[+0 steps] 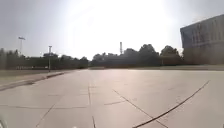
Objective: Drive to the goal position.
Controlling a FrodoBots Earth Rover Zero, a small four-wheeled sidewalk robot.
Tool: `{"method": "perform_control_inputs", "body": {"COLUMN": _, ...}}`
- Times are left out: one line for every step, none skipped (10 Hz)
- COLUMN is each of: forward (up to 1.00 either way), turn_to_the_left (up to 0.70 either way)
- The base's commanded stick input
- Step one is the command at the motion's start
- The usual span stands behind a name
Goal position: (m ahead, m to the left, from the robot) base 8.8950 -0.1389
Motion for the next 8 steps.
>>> {"method": "perform_control_inputs", "body": {"forward": 0.70, "turn_to_the_left": 0.00}}
{"method": "perform_control_inputs", "body": {"forward": 0.70, "turn_to_the_left": 0.00}}
{"method": "perform_control_inputs", "body": {"forward": 0.70, "turn_to_the_left": 0.00}}
{"method": "perform_control_inputs", "body": {"forward": 0.70, "turn_to_the_left": 0.00}}
{"method": "perform_control_inputs", "body": {"forward": 0.70, "turn_to_the_left": 0.00}}
{"method": "perform_control_inputs", "body": {"forward": 0.70, "turn_to_the_left": 0.00}}
{"method": "perform_control_inputs", "body": {"forward": 0.70, "turn_to_the_left": 0.00}}
{"method": "perform_control_inputs", "body": {"forward": 0.70, "turn_to_the_left": 0.00}}
